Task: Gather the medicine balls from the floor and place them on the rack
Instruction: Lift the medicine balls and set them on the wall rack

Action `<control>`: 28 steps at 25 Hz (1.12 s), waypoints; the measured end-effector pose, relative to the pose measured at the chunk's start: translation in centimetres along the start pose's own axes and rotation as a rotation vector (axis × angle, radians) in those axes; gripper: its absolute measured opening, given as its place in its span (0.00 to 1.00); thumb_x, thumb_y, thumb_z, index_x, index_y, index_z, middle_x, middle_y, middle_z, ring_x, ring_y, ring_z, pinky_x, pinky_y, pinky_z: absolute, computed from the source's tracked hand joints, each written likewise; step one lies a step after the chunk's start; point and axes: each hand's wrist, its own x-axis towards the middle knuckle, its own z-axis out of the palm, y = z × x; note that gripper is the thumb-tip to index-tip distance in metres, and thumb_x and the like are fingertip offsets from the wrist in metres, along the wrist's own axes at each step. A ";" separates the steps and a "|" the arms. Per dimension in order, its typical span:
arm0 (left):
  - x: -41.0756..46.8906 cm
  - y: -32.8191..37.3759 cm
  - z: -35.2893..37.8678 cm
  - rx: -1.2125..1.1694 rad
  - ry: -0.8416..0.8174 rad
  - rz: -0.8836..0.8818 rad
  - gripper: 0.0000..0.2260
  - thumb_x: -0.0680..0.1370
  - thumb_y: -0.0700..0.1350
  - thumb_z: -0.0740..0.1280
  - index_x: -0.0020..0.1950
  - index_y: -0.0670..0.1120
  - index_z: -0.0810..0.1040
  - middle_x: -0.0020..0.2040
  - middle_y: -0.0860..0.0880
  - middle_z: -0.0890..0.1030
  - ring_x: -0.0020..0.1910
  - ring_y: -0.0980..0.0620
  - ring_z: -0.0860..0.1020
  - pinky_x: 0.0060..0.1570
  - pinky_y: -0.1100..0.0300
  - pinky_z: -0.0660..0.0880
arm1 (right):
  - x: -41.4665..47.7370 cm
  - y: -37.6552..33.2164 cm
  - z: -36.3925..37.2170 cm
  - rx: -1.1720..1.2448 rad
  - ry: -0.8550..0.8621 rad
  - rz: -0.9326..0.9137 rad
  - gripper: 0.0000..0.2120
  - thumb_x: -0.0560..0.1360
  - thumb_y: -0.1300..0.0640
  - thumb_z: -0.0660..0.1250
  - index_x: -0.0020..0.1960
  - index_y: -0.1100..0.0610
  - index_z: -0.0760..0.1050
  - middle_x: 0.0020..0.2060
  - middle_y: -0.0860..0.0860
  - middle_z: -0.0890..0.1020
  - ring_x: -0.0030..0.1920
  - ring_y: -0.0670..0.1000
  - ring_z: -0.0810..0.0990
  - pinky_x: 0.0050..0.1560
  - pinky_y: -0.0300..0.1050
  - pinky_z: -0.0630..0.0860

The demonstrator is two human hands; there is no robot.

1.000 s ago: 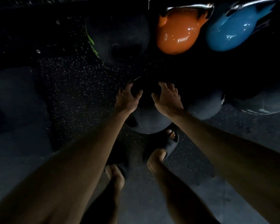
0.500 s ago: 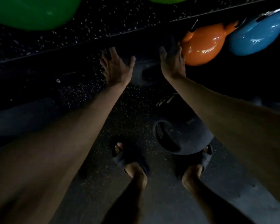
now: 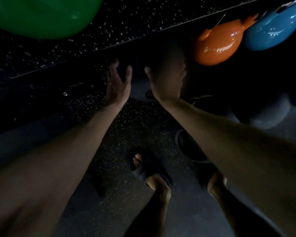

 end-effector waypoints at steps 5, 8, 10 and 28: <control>-1.7 1.7 -3.1 0.021 0.099 -0.087 0.33 0.81 0.64 0.57 0.80 0.46 0.57 0.79 0.42 0.58 0.76 0.45 0.60 0.71 0.53 0.62 | -13.3 0.2 6.0 -0.102 -0.077 -0.115 0.43 0.80 0.44 0.62 0.81 0.52 0.34 0.78 0.63 0.35 0.79 0.64 0.38 0.77 0.66 0.51; -1.6 2.3 -3.3 0.103 -0.048 -0.100 0.40 0.77 0.67 0.60 0.81 0.50 0.50 0.81 0.40 0.50 0.79 0.39 0.53 0.75 0.39 0.57 | -18.7 0.3 7.5 -0.111 -0.189 -0.135 0.33 0.83 0.47 0.56 0.81 0.53 0.43 0.80 0.61 0.40 0.80 0.61 0.44 0.78 0.63 0.50; -3.9 -0.4 -3.0 0.144 -0.068 -0.084 0.41 0.76 0.66 0.64 0.81 0.56 0.48 0.81 0.39 0.50 0.77 0.35 0.56 0.71 0.35 0.63 | -19.7 0.7 6.3 -0.003 -0.128 -0.115 0.25 0.82 0.52 0.56 0.78 0.53 0.55 0.76 0.59 0.59 0.75 0.58 0.61 0.73 0.60 0.63; -23.9 -8.7 2.6 -0.458 0.172 -0.718 0.43 0.75 0.63 0.68 0.79 0.47 0.49 0.75 0.39 0.63 0.69 0.38 0.70 0.65 0.46 0.73 | -22.0 15.7 1.1 0.052 -0.496 0.024 0.41 0.80 0.46 0.64 0.81 0.51 0.40 0.79 0.53 0.59 0.75 0.57 0.65 0.70 0.52 0.69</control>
